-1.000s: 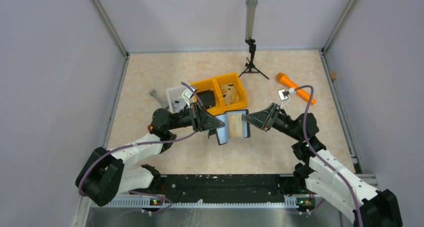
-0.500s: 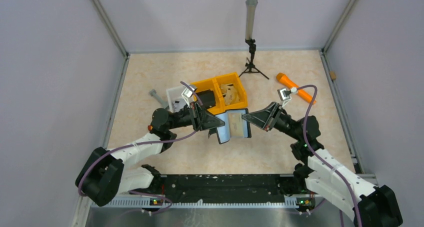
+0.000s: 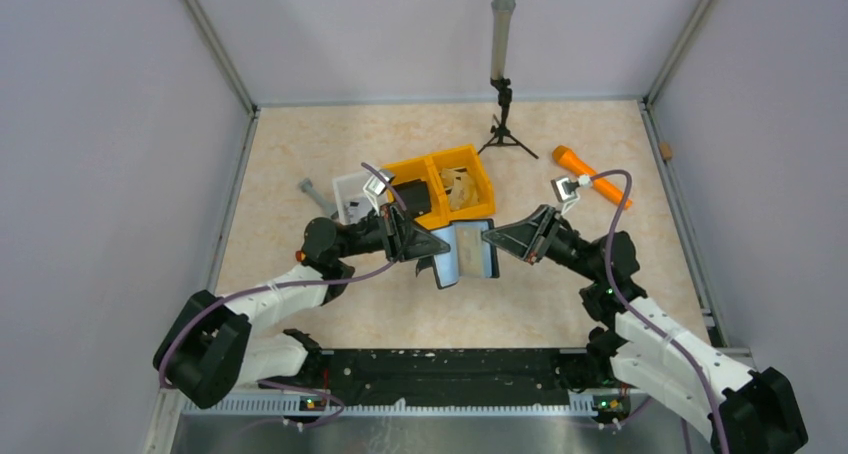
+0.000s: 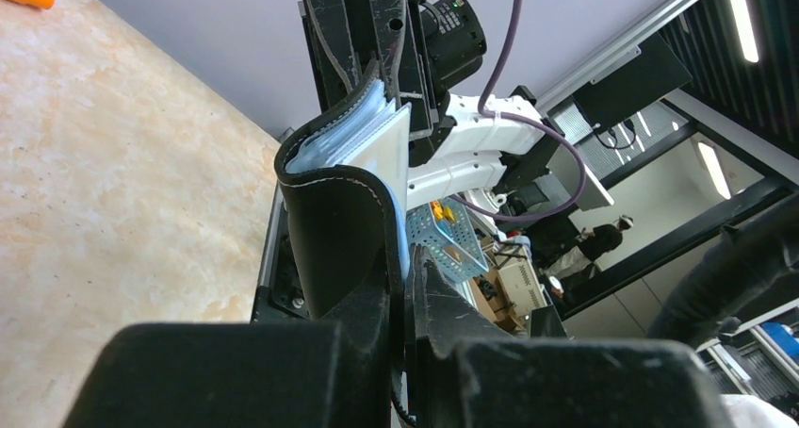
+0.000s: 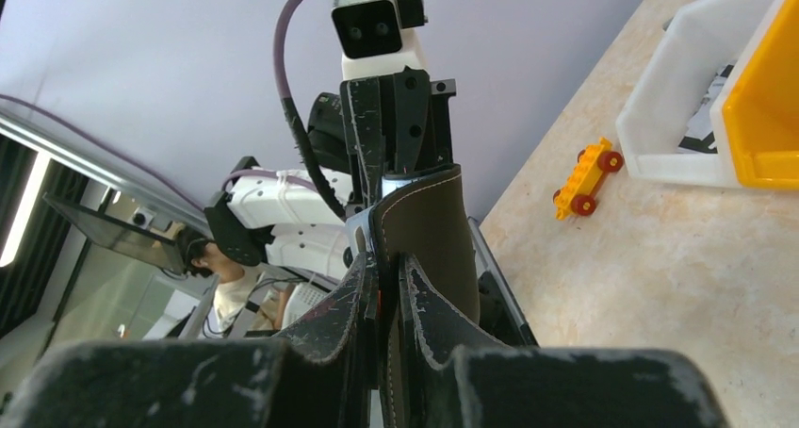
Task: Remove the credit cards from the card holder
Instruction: Remove the credit card from the card holder.
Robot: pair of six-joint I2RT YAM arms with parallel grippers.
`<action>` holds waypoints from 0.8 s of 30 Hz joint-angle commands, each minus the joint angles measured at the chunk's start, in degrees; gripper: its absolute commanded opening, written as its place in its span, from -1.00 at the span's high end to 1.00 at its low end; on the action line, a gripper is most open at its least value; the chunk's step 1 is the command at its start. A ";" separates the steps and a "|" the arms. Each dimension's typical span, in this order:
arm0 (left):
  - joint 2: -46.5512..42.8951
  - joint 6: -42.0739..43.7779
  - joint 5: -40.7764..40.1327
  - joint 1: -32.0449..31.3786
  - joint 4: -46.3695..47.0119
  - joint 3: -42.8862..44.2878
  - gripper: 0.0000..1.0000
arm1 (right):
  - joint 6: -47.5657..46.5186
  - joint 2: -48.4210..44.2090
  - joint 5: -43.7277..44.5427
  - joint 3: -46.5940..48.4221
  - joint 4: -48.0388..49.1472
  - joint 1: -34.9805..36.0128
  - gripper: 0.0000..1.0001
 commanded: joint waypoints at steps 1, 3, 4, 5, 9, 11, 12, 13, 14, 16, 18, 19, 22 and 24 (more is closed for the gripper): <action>0.69 -0.32 -1.02 -0.27 5.01 1.33 1.00 | -2.55 -1.18 -0.42 3.34 -1.83 2.56 1.00; 0.93 -0.23 -0.99 -0.29 4.96 1.25 1.00 | -1.72 -1.06 -0.53 3.31 -0.71 2.79 1.00; 1.05 -0.23 -1.13 -0.26 4.98 1.22 1.00 | -1.31 -0.76 -0.89 3.42 0.10 2.89 1.00; 1.20 -0.27 -1.09 -0.25 5.10 1.24 1.00 | -1.61 -0.47 -1.26 3.64 0.32 3.02 1.00; 1.55 -0.93 -0.94 -0.25 6.02 1.41 1.00 | -9.10 -0.96 0.81 7.04 -11.67 4.38 1.00; 1.43 -0.93 -0.95 -0.36 5.89 1.51 1.00 | -14.03 -1.64 3.66 8.87 -18.94 5.35 0.83; 1.29 -0.81 -0.91 -0.36 5.75 1.58 1.00 | -14.98 -1.76 4.37 9.19 -20.45 5.57 0.74; 1.29 -0.72 -0.92 -0.31 5.56 1.64 1.00 | -15.43 -1.77 4.66 9.04 -20.81 5.63 0.69; 1.36 -0.67 -0.91 -0.27 5.48 1.59 1.00 | -15.51 -1.69 4.59 8.85 -20.58 5.64 0.64; 1.50 -0.71 -0.91 -0.32 5.48 1.60 1.00 | -15.34 -1.00 4.30 8.39 -19.75 5.64 0.51; 1.51 -0.69 -1.04 -0.31 5.50 1.55 1.00 | -15.48 -0.29 4.00 8.32 -19.84 5.64 0.39; 1.52 -0.67 -1.00 -0.26 5.50 1.59 1.00 | -15.54 0.06 3.89 8.26 -19.76 5.66 0.35; 1.46 -0.65 -1.08 -0.30 5.43 1.60 1.00 | -15.71 0.59 3.83 8.01 -19.76 5.73 0.29; 1.30 -0.67 -1.08 -0.27 5.48 1.60 1.00 | -15.94 0.89 3.99 8.02 -20.28 5.73 0.31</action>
